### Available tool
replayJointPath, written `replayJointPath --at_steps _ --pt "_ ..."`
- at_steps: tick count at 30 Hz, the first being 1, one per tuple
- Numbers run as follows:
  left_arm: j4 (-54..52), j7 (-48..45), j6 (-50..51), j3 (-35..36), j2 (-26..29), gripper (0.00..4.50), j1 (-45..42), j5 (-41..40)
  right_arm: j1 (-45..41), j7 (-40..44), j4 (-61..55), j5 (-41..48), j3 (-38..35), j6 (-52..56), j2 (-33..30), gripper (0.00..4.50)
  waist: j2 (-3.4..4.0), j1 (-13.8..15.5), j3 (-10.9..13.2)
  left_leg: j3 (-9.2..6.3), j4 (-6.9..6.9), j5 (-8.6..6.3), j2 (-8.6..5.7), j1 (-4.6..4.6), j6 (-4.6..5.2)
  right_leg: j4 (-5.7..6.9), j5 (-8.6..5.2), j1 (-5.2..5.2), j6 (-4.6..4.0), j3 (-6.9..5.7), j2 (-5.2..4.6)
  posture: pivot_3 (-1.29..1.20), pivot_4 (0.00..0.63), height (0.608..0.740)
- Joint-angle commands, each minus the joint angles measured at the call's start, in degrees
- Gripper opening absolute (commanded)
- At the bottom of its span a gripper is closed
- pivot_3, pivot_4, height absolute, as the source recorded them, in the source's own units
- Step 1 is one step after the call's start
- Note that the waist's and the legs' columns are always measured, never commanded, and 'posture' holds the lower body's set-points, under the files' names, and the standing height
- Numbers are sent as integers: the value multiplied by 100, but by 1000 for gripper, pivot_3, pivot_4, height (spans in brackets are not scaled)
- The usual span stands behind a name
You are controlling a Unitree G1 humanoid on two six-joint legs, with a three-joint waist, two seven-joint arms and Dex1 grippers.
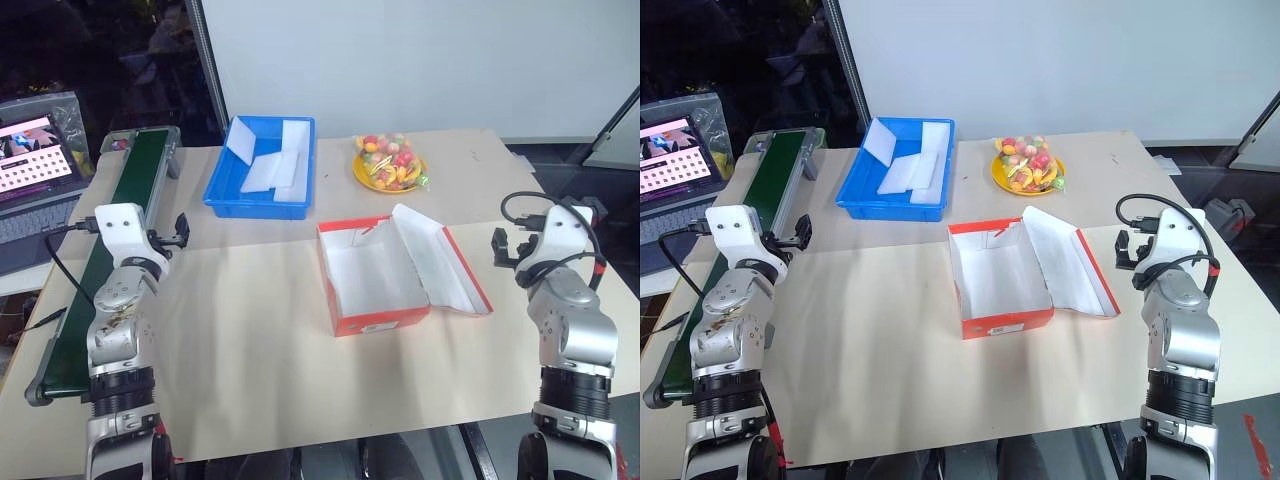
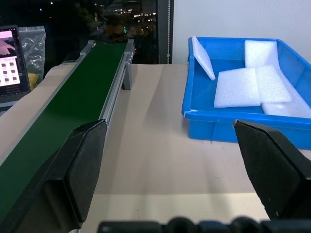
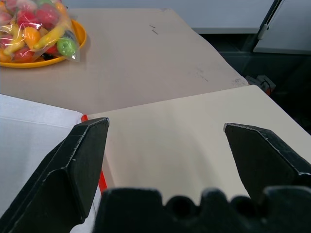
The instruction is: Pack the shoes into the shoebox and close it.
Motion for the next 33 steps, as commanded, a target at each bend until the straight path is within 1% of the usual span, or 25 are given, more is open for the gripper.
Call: replayJointPath --at_steps 1,4,5,7,9,12,15,16,17,19,22,25,29,33 --pt "-282 26 -33 -8 146 4449 80 121 -285 51 -195 45 157 -27 86 4500 0 -1 0 0 0 0 0 0 0 0 0 0 0 0 0 0 150 724" --pt "-361 -16 58 -43 132 4449 165 67 -966 468 -490 280 928 273 435 4500 1 -163 0 14 -2 0 2 4 0 2 0 -6 0 16 2 0 150 724" --pt "-398 -26 55 -67 148 4449 183 80 -1122 826 -684 435 1239 369 494 4500 1 -193 0 23 -2 0 5 6 -1 4 1 -11 -2 30 5 0 150 724" --pt "-478 -64 38 -93 183 4449 249 85 -1307 1758 -1514 1254 1810 848 582 4500 1 -201 1 24 -2 1 11 8 -2 5 5 -13 -8 35 14 0 150 724" --pt "-555 -122 22 -54 218 4449 391 54 -1275 2345 -2109 1760 2174 1242 463 4500 1 -183 0 18 -10 1 15 6 -3 5 5 -18 -9 32 21 0 150 724" --pt "-679 -237 11 30 269 4449 619 -3 -1147 2643 -2365 1844 2494 1425 191 4500 -4 -110 -3 -25 -13 -2 9 -4 2 7 6 -6 -7 -13 14 0 150 724" --pt "-942 -420 48 205 379 4449 956 -157 -980 2885 -2506 1945 2733 1422 86 4500 -5 -46 -3 -49 -5 -15 -9 -5 23 -8 16 -8 -5 -44 -5 0 150 724" --pt "-1053 -508 53 328 454 4449 1130 -219 -939 2915 -2520 1907 2868 1397 81 4500 -5 -33 -2 -49 -6 -17 -12 -10 27 -8 26 -6 -9 -45 -6 0 150 724" --pt "-1014 -615 -58 593 582 4449 1440 -225 -859 2921 -2539 1732 3172 1318 59 4500 -5 -35 -2 -49 -6 -18 -14 -18 27 -10 27 -8 -9 -48 -8 0 150 724" --pt "-960 -738 -193 905 743 4449 1818 -247 -766 2927 -2562 1512 3535 1219 33 4500 -5 -78 -2 -49 -15 -19 -14 -15 24 -23 27 -14 -8 -54 -5 0 150 724" --pt "-789 -835 -244 1138 956 4449 2135 -243 -660 2832 -2597 1469 3658 1223 190 4500 -4 -121 -2 -54 -22 -26 -13 -4 11 -40 27 -19 -9 -67 0 0 150 724" --pt "-854 -835 -227 1250 990 4449 2121 -321 -551 2810 -2581 1425 3689 1131 309 4500 -5 -97 -1 -53 -6 -26 -13 2 10 -54 27 -13 -10 -66 -1 0 150 724" --pt "-955 -885 -89 1149 986 4449 2010 -382 -414 2882 -2529 1377 3655 915 402 4500 -4 -17 -1 -53 -8 -26 -9 34 9 -77 39 17 -23 -65 7 0 150 724" --pt "-1057 -961 22 1034 997 4449 1953 -447 -397 2963 -2596 1567 3476 896 516 4500 -5 -5 -1 -52 -10 -25 -8 32 9 -76 42 15 -24 -64 8 0 150 724"
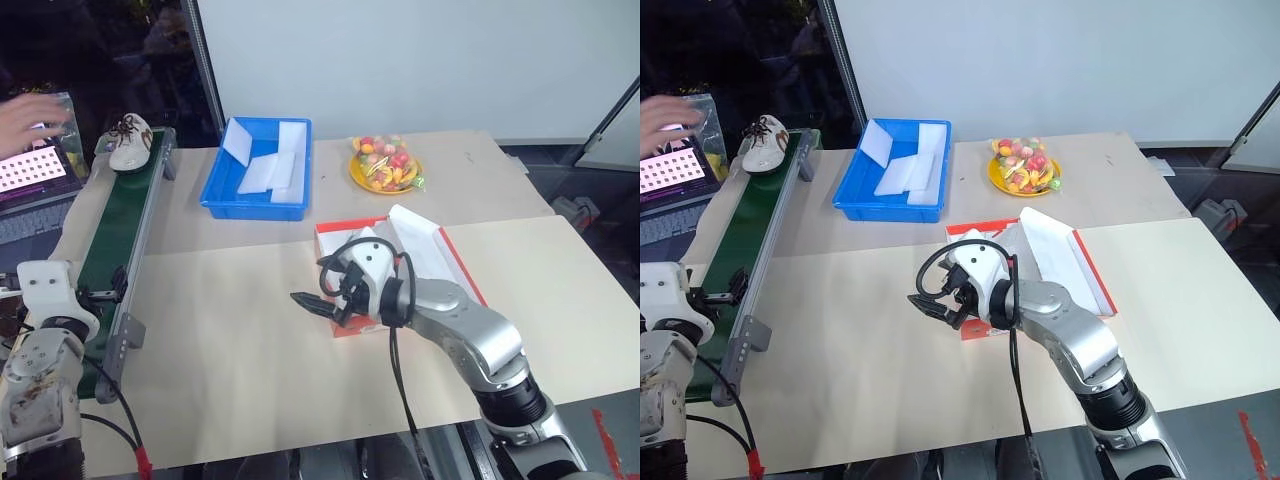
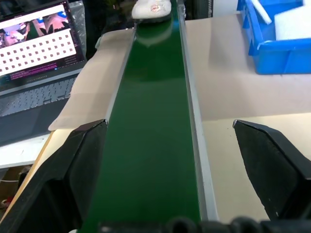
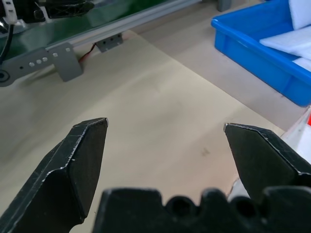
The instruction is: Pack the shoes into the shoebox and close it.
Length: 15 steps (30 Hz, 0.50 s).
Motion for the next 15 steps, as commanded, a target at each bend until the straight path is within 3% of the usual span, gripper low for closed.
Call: replayJointPath --at_steps 1,15 --pt "-279 -65 51 -25 105 4449 -89 -77 -35 98 -255 171 -271 -182 63 4500 0 1 0 0 -1 0 0 0 0 0 0 -2 0 0 0 0 150 724" --pt "-186 -86 159 -112 194 4449 -229 -18 45 -31 -197 331 -645 -60 278 4500 0 -11 0 3 -5 0 2 -4 -1 -1 1 -10 0 1 2 0 150 724"
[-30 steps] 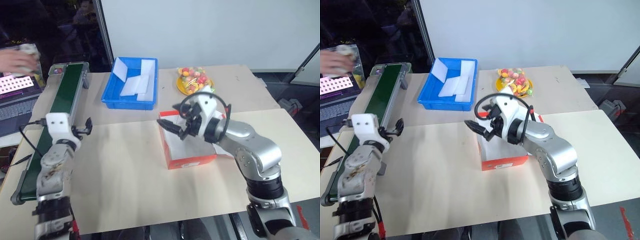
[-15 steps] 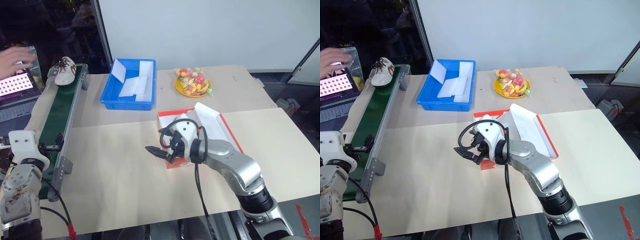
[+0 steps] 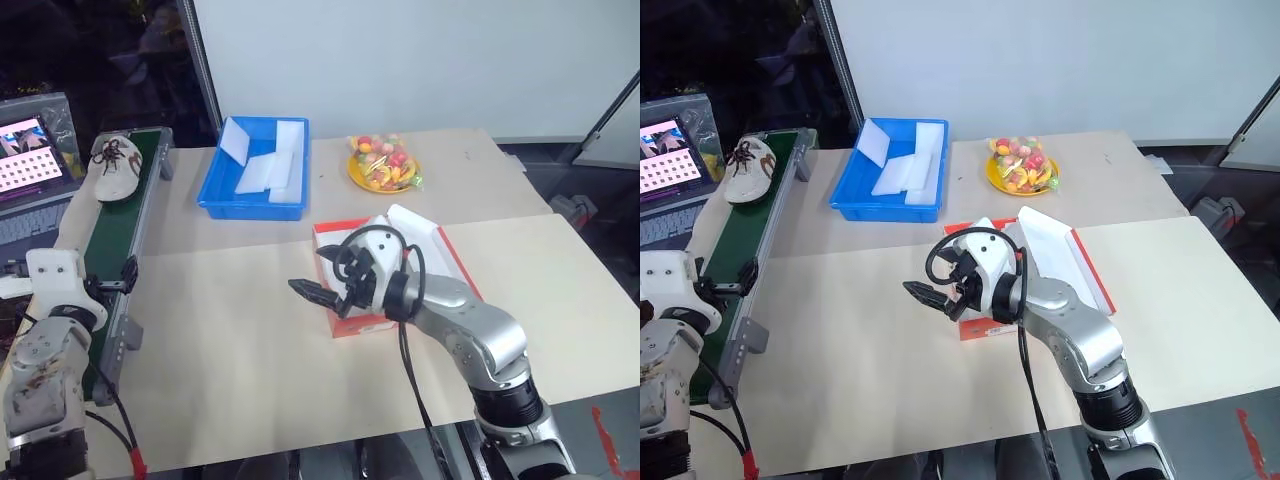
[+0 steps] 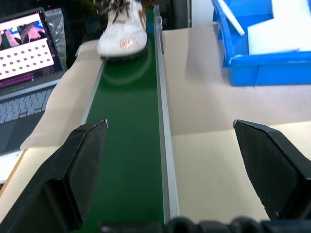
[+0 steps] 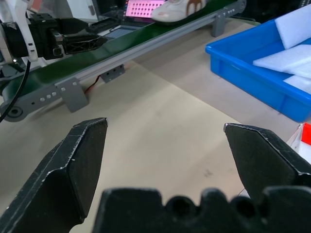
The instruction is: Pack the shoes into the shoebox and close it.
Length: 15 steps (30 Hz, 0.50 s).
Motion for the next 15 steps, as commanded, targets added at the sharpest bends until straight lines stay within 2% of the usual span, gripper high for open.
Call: replayJointPath --at_steps 1,4,15 --pt "-76 -28 -28 10 139 4449 -42 51 -4 -44 -151 97 -173 -55 23 4500 0 -4 0 0 0 0 0 -1 0 0 0 -1 0 0 0 0 150 724" --pt "15 -9 -24 33 206 4449 -82 76 10 -101 -130 73 -198 -34 36 4500 0 -7 0 1 0 0 0 -2 0 0 0 -2 0 0 1 0 150 724" --pt "822 -388 633 1 1165 4449 -532 113 80 -395 -84 39 -297 -34 176 4500 1 -4 0 1 -1 0 0 -1 0 2 0 -11 0 -2 3 0 150 724"
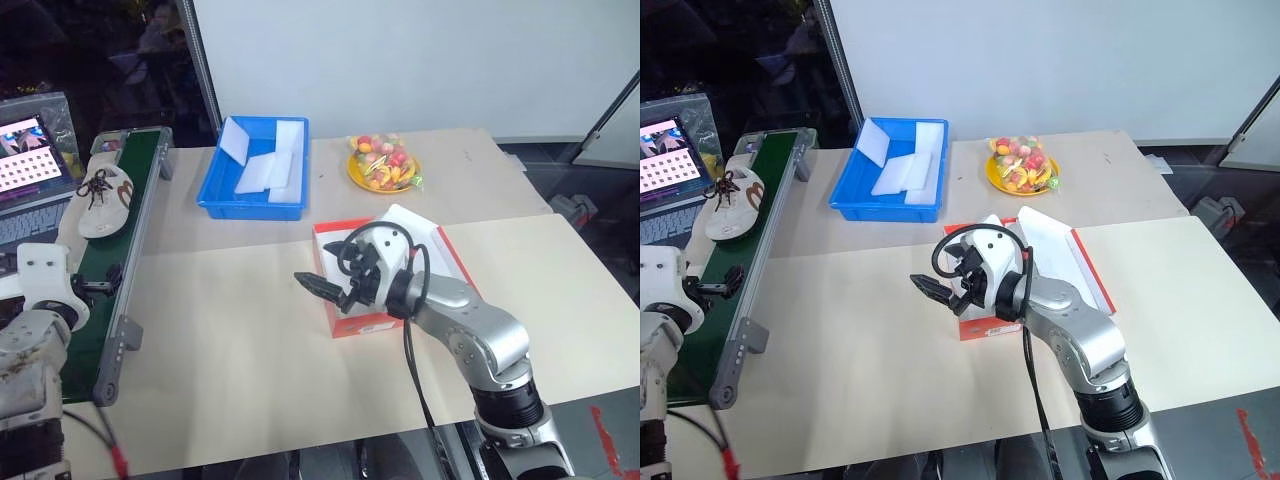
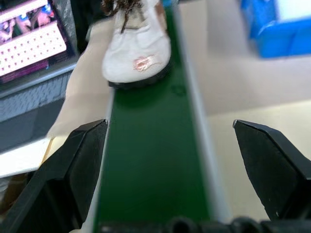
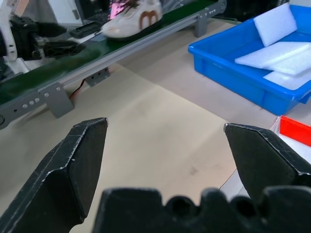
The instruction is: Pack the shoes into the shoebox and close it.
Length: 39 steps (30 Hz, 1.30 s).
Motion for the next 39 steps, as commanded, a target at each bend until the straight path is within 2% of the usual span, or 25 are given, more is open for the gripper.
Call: replayJointPath --at_steps 1,12,17,20,22,23,28,33,39 --pt "174 -125 -28 119 327 4449 -301 14 44 -67 -119 49 -115 -41 21 4500 0 4 0 -1 0 0 0 -1 0 0 0 -1 0 -1 1 0 150 724" --pt "1204 -127 -372 145 801 4449 -821 207 97 -183 -239 120 -152 0 49 4500 0 -24 0 2 -2 0 0 -6 -1 2 0 -3 0 -1 0 0 150 724" --pt "1188 -263 718 -184 585 4449 -745 -26 80 -229 -316 149 -199 31 33 4500 0 -20 0 2 -2 0 -2 -6 0 2 1 -3 1 -3 -1 0 150 724" --pt "911 -107 1094 -216 265 4449 -766 -152 66 -235 -330 135 -229 38 10 4500 0 -14 0 2 -1 0 -3 -5 0 8 1 -3 1 -3 -3 0 150 724" --pt "776 29 1370 -111 64 3923 -881 -295 53 -239 -337 113 -243 43 -7 4500 1 22 0 0 0 0 -3 -3 -1 44 1 -2 1 -4 -4 0 150 724" --pt "704 29 1393 -116 12 3803 -935 -326 47 -250 -340 105 -254 48 -10 4500 3 46 1 0 1 1 -4 3 -1 42 1 -2 1 -3 -6 0 150 724" --pt "599 99 1450 -216 -19 2212 -1094 -187 41 -273 -337 90 -286 51 -28 4500 3 123 1 -3 5 4 -8 7 -7 39 1 5 0 -2 -10 0 150 724" --pt "630 133 1368 -356 13 2212 -1115 -22 35 -306 -314 71 -307 31 -43 4500 3 155 1 -6 4 13 -7 16 -19 44 8 11 -11 -1 -8 0 150 724" --pt "367 543 715 -482 -82 2212 -1279 370 8 -345 -296 95 -345 31 -36 4500 1 161 1 -8 4 15 -6 35 -22 42 11 33 -17 -2 -6 0 150 724"
